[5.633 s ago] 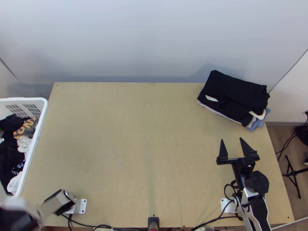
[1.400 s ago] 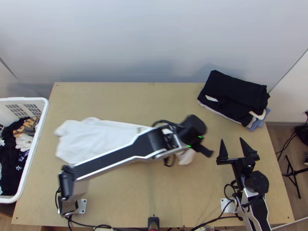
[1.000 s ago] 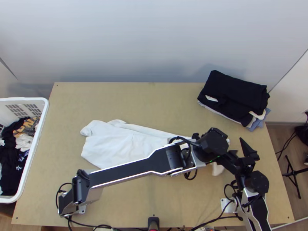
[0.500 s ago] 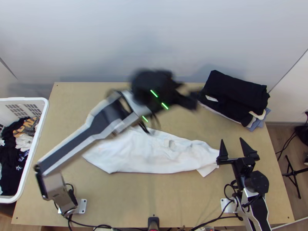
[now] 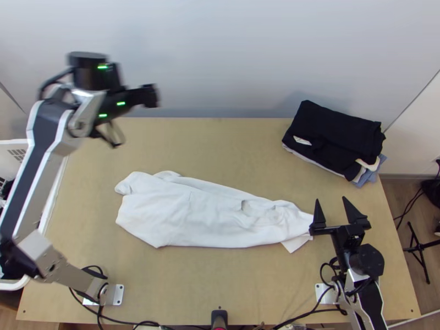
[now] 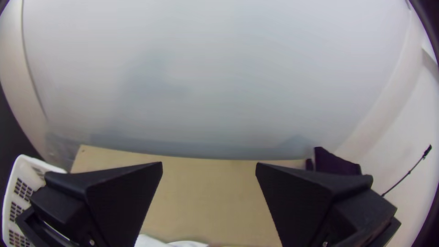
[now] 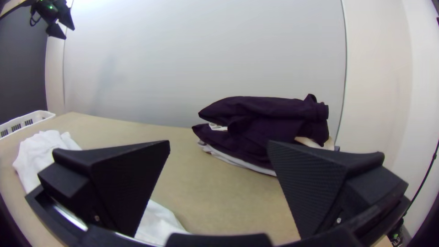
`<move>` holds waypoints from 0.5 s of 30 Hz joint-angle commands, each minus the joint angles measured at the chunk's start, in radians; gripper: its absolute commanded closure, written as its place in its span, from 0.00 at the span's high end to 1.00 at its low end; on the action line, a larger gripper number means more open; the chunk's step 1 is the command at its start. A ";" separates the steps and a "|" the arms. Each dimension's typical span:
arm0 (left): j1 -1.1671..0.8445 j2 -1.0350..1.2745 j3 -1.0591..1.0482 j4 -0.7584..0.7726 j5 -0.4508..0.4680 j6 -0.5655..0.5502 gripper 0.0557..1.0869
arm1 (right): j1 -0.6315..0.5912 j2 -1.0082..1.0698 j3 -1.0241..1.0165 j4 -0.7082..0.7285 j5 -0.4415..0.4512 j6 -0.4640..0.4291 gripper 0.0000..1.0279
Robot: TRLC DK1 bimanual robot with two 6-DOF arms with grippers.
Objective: Fold the t-shirt
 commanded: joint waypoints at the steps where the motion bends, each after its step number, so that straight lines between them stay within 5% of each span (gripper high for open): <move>1: 0.263 -0.153 -0.244 -0.074 -0.040 0.109 0.96 | 0.000 0.000 0.000 0.000 0.000 0.000 0.96; 15: 0.553 -0.500 -0.734 -0.091 -0.086 0.115 0.96 | 0.005 -0.001 0.000 0.000 0.000 0.000 0.96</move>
